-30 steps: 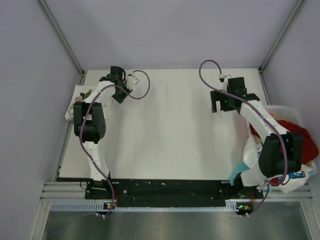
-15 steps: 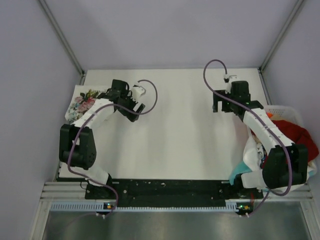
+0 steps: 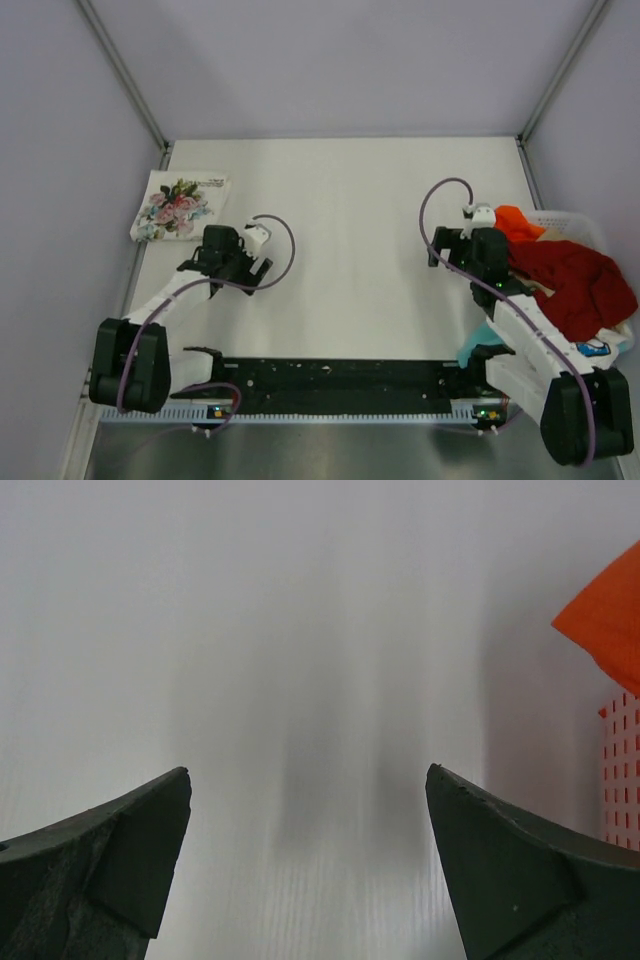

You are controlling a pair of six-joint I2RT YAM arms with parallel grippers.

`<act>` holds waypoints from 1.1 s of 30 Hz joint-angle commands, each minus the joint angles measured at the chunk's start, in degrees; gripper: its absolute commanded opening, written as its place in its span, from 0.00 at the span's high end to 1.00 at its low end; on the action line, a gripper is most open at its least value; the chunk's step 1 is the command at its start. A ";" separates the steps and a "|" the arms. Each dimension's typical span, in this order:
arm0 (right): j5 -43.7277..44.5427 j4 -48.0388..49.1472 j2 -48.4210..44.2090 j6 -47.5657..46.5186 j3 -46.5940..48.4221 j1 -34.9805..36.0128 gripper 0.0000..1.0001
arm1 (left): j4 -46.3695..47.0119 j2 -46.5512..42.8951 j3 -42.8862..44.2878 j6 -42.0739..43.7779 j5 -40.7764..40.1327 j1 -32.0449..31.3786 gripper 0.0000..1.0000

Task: Fold and stack the t-shirts
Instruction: Put the neatly folded tshirt into the corner of the board with the left arm

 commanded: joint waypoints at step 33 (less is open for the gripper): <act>8.12 14.83 -7.76 0.24 -8.98 0.50 0.01 | 6.63 -2.06 1.22 -2.30 4.02 3.10 0.01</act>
